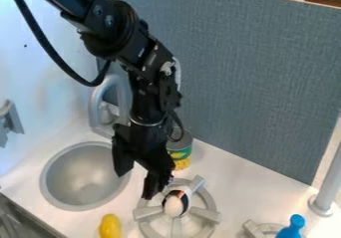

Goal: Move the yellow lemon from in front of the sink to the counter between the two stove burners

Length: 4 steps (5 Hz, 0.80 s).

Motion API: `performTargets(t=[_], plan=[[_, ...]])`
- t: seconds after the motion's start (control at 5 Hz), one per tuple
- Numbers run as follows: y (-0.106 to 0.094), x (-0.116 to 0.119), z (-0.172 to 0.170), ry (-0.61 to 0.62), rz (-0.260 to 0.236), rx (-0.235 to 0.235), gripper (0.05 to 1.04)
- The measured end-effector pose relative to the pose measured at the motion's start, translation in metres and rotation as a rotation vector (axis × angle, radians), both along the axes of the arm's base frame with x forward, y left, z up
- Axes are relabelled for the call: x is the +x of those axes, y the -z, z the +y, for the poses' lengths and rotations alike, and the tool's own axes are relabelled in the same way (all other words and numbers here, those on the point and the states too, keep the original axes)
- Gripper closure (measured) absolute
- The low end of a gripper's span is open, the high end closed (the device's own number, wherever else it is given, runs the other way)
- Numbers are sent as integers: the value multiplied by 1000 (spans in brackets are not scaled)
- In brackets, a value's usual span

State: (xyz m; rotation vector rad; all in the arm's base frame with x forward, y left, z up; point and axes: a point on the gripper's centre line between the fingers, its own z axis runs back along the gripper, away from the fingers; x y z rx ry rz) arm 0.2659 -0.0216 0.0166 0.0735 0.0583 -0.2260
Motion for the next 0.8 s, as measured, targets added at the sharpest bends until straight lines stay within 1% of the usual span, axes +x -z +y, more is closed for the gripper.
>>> performTargets(t=[0.2,0.4,0.6,0.8], plan=[[7,-4,0,0,20,3,82],[17,-11,2,-28,-61,-17,82],[17,-14,17,-152,-216,6,82],[23,-17,29,-289,-303,8,82]])
